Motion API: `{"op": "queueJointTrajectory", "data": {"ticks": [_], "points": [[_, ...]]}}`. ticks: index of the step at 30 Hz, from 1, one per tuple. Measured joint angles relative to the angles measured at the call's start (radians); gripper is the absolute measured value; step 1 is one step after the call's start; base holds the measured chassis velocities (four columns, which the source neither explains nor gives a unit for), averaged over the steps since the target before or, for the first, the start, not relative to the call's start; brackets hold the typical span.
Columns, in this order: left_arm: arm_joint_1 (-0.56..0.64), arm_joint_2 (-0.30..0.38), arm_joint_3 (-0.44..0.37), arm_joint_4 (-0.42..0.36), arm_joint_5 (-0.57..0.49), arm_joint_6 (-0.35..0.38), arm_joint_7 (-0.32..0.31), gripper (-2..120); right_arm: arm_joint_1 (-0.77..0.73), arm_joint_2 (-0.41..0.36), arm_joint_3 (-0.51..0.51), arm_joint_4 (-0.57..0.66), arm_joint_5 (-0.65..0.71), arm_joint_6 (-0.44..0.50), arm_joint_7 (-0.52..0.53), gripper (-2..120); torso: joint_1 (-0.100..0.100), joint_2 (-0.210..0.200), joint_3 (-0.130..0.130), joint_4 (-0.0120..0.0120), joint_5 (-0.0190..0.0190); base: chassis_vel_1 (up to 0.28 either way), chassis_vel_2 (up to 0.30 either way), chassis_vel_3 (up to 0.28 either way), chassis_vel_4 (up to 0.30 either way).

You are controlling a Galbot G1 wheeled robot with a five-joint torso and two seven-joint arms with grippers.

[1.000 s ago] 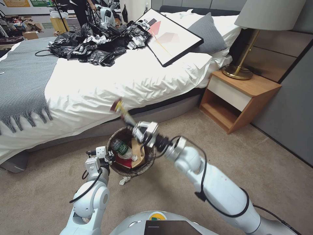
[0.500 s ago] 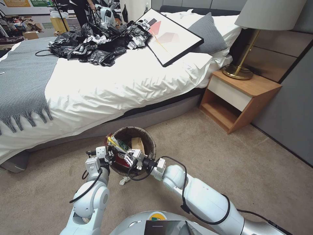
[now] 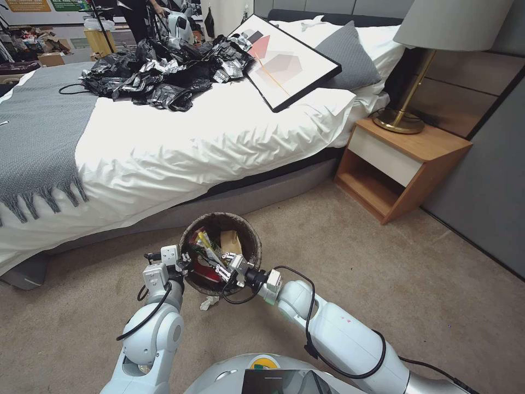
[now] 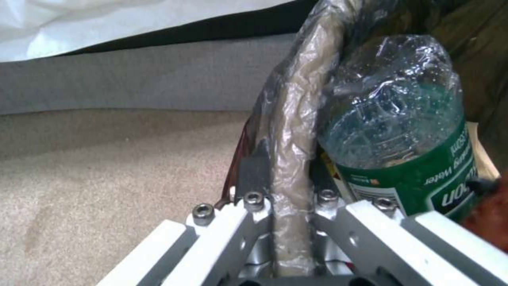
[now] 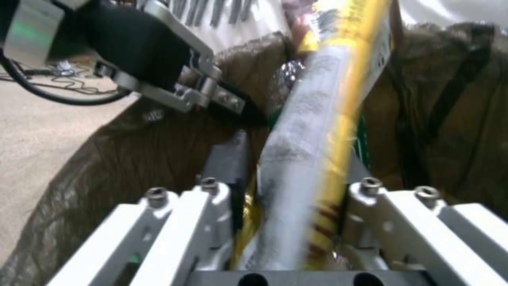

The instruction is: Pick up the trash bin, then pick up the garbage from the floor and place it into the trash bin.

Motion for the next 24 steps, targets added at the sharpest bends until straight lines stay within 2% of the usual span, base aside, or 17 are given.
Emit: {"op": "queueJointTrajectory", "data": {"ticks": [5, 6, 8, 9, 12, 14, 16, 17, 20, 24], "points": [[0.0, 0.0, 0.0, 0.0, 0.0, 0.0, 0.0, 0, 0.001, -0.006, 0.011, 0.007, -0.007, -0.001, 0.0, 46, 0.0, 0.0, 0.0, 0.0, 0.0001, 0.0, 0.0, 0.0, 0.0], [0.0, 0.0, 0.0, 0.0, 0.0, 0.0, 0.0, 0, 0.001, -0.006, 0.011, 0.007, -0.007, -0.001, 0.0, 46, 0.0, 0.0, 0.0, 0.0, 0.0001, 0.0, 0.0, 0.0, 0.0], [0.0, 0.0, 0.0, 0.0, 0.0, 0.0, 0.0, 0, 0.001, -0.006, 0.015, 0.019, -0.009, -0.001, -0.004, 57, 0.0, 0.0, 0.0, 0.0002, 0.0001, 0.0, 0.0, 0.0, 0.0], [0.0, 0.0, 0.0, 0.0, 0.0, 0.0, 0.0, 0, 0.001, -0.006, 0.015, 0.019, -0.009, -0.001, -0.004, 57, 0.0, 0.0, 0.0, 0.0002, 0.0001, 0.0, 0.0, 0.0, 0.0], [0.0, 0.0, 0.0, 0.0, 0.0, 0.0, 0.0, 0, 0.0, -0.012, 0.03, 0.042, -0.01, -0.002, -0.01, 72, 0.0, 0.0, 0.0, 0.0001, 0.0001, 0.0, 0.0, 0.0, 0.0], [0.0, 0.0, 0.0, 0.0, 0.0, 0.0, 0.0, 0, 0.0, -0.015, 0.034, 0.052, -0.01, -0.003, -0.011, 76, 0.0, 0.0, 0.0, 0.0001, 0.0001, 0.0, 0.0, 0.0, 0.0], [0.0, 0.0, 0.0, 0.0, 0.0, 0.0, 0.0, 0, -0.001, -0.022, 0.04, 0.064, -0.01, -0.004, -0.017, 87, 0.0, 0.0, 0.0, 0.0001, 0.0001, 0.0, 0.0, 0.0, 0.0], [0.0, 0.0, 0.0, 0.0, 0.0, 0.0, 0.0, 0, -0.001, -0.022, 0.04, 0.064, -0.01, -0.004, -0.017, 87, 0.0, 0.0, 0.0, 0.0001, 0.0001, 0.0, 0.0, 0.0, 0.0], [0.0, 0.0, 0.0, 0.0, 0.0, 0.0, 0.0, 0, -0.005, -0.027, 0.057, 0.101, -0.01, -0.005, -0.02, 98, 0.0, 0.0, 0.0, 0.0001, 0.0001, 0.0, 0.0, 0.0, 0.0], [0.0, 0.0, 0.0, 0.0, 0.0, 0.0, 0.0, 0, -0.009, -0.025, 0.105, 0.194, -0.009, -0.011, -0.016, 100, 0.0, 0.0, 0.0, 0.0001, 0.0001, 0.0, 0.0, 0.0, 0.0]]}}
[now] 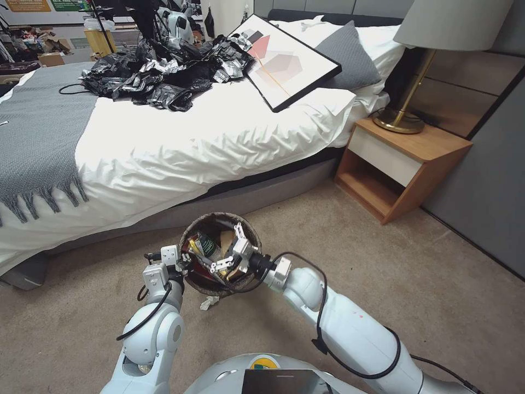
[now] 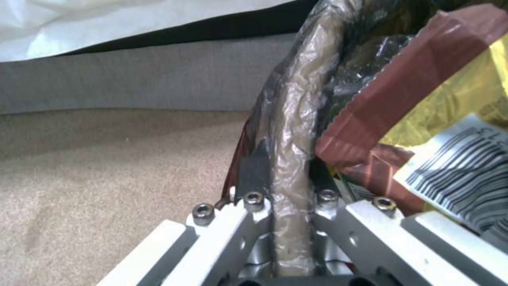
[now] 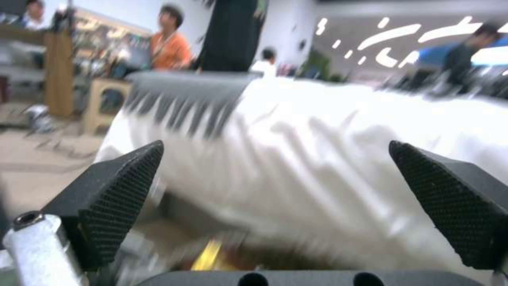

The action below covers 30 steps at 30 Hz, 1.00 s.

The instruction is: Pick up the trash bin, then pick up the garbage from the floor and place it into the trash bin.

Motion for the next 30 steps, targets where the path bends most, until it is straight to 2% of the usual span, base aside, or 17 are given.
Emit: {"op": "queueJointTrajectory", "data": {"ticks": [2, 4, 5, 7, 8, 9, 11, 13, 15, 22, 30], "points": [[0.0, 0.0, 0.0, 0.0, 0.0, 0.0, 0.0, 0, -0.002, 0.001, 0.019, 0.036, 0.002, -0.003, 0.01, 100, 0.0, 0.0, 0.0, 0.0, 0.0, 0.0, 0.0, 0.0, 0.0], [0.0, 0.0, 0.0, 0.0, 0.0, 0.0, 0.0, 0, -0.04, -0.002, 0.122, 0.175, -0.02, -0.023, 0.064, 100, 0.0, 0.0, 0.0, 0.0004, 0.0, 0.0, 0.0, 0.0, 0.0], [0.0, 0.0, 0.0, 0.0, 0.0, 0.0, 0.0, 0, -0.04, -0.002, 0.122, 0.175, -0.02, -0.023, 0.064, 100, 0.0, 0.0, 0.0, 0.0004, 0.0, 0.0, 0.0, 0.0, 0.0], [0.0, 0.0, 0.0, 0.0, 0.0, 0.0, 0.0, 0, -0.147, 0.023, 0.312, 0.282, -0.132, -0.074, 0.145, 100, 0.0, 0.0, 0.0, -0.0001, 0.0, 0.0, 0.0, 0.0, 0.0], [0.0, 0.0, 0.0, 0.0, 0.0, 0.0, 0.0, 0, -0.19, 0.037, 0.37, 0.299, -0.166, -0.084, 0.173, 100, 0.0, 0.0, 0.0, -0.0002, 0.0001, 0.0, 0.0, 0.0, 0.0], [0.0, 0.0, 0.0, 0.0, 0.0, 0.0, 0.0, 0, -0.19, 0.037, 0.37, 0.299, -0.166, -0.084, 0.173, 100, 0.0, 0.0, 0.0, -0.0002, 0.0001, 0.0, 0.0, 0.0, 0.0], [0.0, 0.0, 0.0, 0.0, 0.0, 0.0, 0.0, 0, -0.298, 0.07, 0.493, 0.308, -0.202, -0.096, 0.246, 100, 0.0, 0.0, 0.0, -0.0002, 0.0, 0.0, 0.0, 0.0, 0.0], [0.0, 0.0, 0.0, 0.0, 0.0, 0.0, 0.0, 0, -0.331, 0.081, 0.522, 0.305, -0.203, -0.096, 0.265, 100, 0.0, 0.0, 0.0, -0.0003, 0.0001, 0.0, 0.0, 0.0, 0.0], [0.0, 0.0, 0.0, 0.0, 0.0, 0.0, 0.0, 0, -0.425, 0.114, 0.591, 0.278, -0.195, -0.094, 0.3, 100, 0.0, 0.0, 0.0, -0.0004, 0.0002, 0.0, 0.0, 0.0, 0.0], [0.0, 0.0, 0.0, 0.0, 0.0, 0.0, 0.0, 0, -0.492, 0.166, 0.622, 0.209, -0.178, -0.068, 0.314, 100, 0.0, 0.0, 0.0, 0.0002, 0.0001, 0.0, 0.0, 0.0, 0.0], [0.0, 0.0, 0.0, 0.0, 0.0, 0.0, 0.0, 0, -0.503, 0.206, 0.596, 0.16, -0.185, -0.058, 0.325, 100, 0.0, 0.0, 0.0, -0.0001, -0.0001, 0.0, 0.0, 0.0, 0.0]]}}
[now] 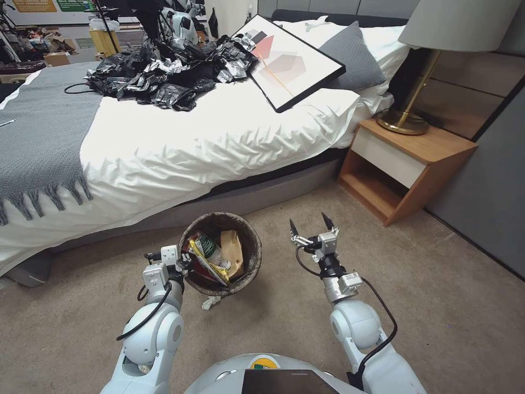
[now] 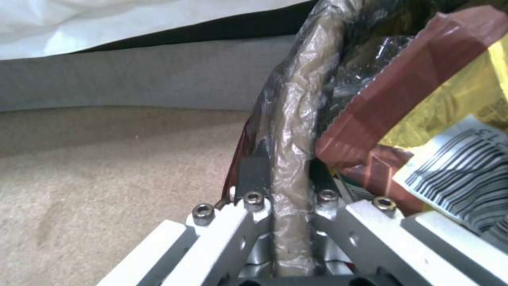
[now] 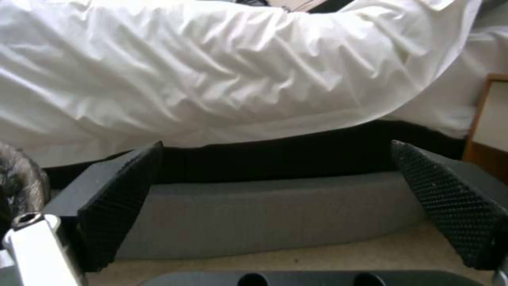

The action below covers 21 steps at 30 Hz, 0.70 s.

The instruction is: Pick up the trash bin, then pick up the garbage from the floor and place it into the trash bin.

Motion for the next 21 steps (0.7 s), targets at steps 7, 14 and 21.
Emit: {"op": "queueJointTrajectory", "data": {"ticks": [7, 14, 21], "points": [[0.0, 0.0, 0.0, 0.0, 0.0, 0.0, 0.0, 0, 0.013, 0.0, -0.013, -0.016, -0.001, 0.002, 0.0, 100, 0.0, 0.0, 0.0, 0.0002, 0.0, 0.046, 0.053, 0.046, 0.054], [0.0, 0.0, 0.0, 0.0, 0.0, 0.0, 0.0, 0, 0.015, 0.0, -0.013, -0.02, -0.001, 0.003, 0.0, 100, 0.0, 0.0, 0.0, 0.0002, 0.0, 0.082, 0.079, 0.078, 0.072], [0.0, 0.0, 0.0, 0.0, 0.0, 0.0, 0.0, 0, 0.017, -0.001, -0.013, -0.023, -0.001, 0.006, -0.001, 100, 0.0, 0.0, 0.0, 0.0001, 0.0001, 0.097, 0.089, 0.1, 0.091]]}}
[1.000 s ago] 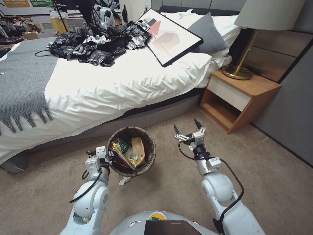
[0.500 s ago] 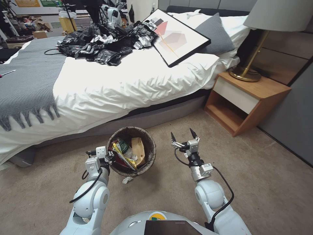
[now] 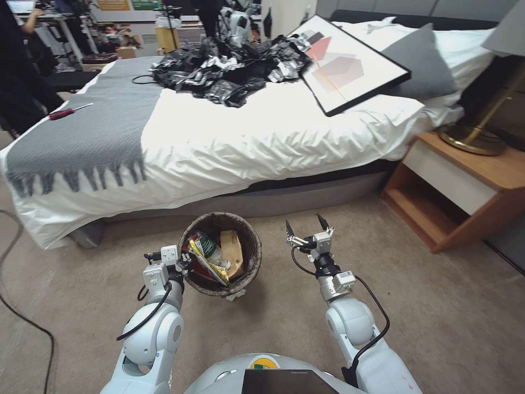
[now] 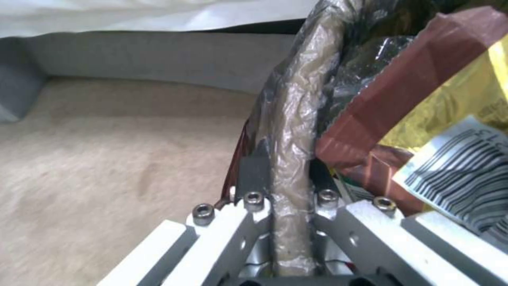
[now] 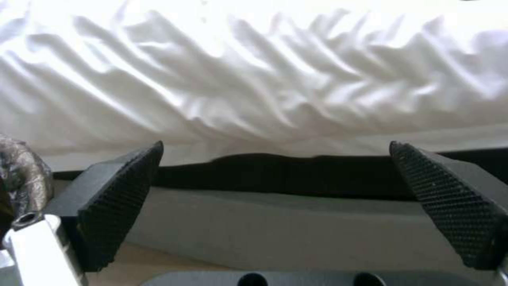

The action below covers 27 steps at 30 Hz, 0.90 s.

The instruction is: Pick up the trash bin, then pick up the garbage from the floor and place it into the trash bin.

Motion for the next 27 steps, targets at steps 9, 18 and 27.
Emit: {"op": "queueJointTrajectory", "data": {"ticks": [9, 18, 27], "points": [[0.0, 0.0, 0.0, 0.0, 0.0, 0.0, 0.0, 0, 0.016, -0.004, -0.003, -0.012, 0.001, 0.002, -0.007, 100, 0.0, 0.0, 0.0, -0.0001, 0.0, 0.112, 0.12, 0.123, 0.111], [0.0, 0.0, 0.0, 0.0, 0.0, 0.0, 0.0, 0, 0.016, -0.021, 0.005, -0.026, 0.003, 0.005, -0.026, 100, 0.0, 0.0, 0.0, -0.0001, 0.0001, 0.119, 0.112, 0.12, 0.121], [0.0, 0.0, -0.002, 0.0, 0.0, 0.0, 0.0, 0, 0.022, -0.047, 0.019, -0.047, 0.006, 0.013, -0.05, 100, 0.0, 0.0, 0.0, -0.0002, 0.0001, 0.075, 0.063, 0.061, 0.06]]}}
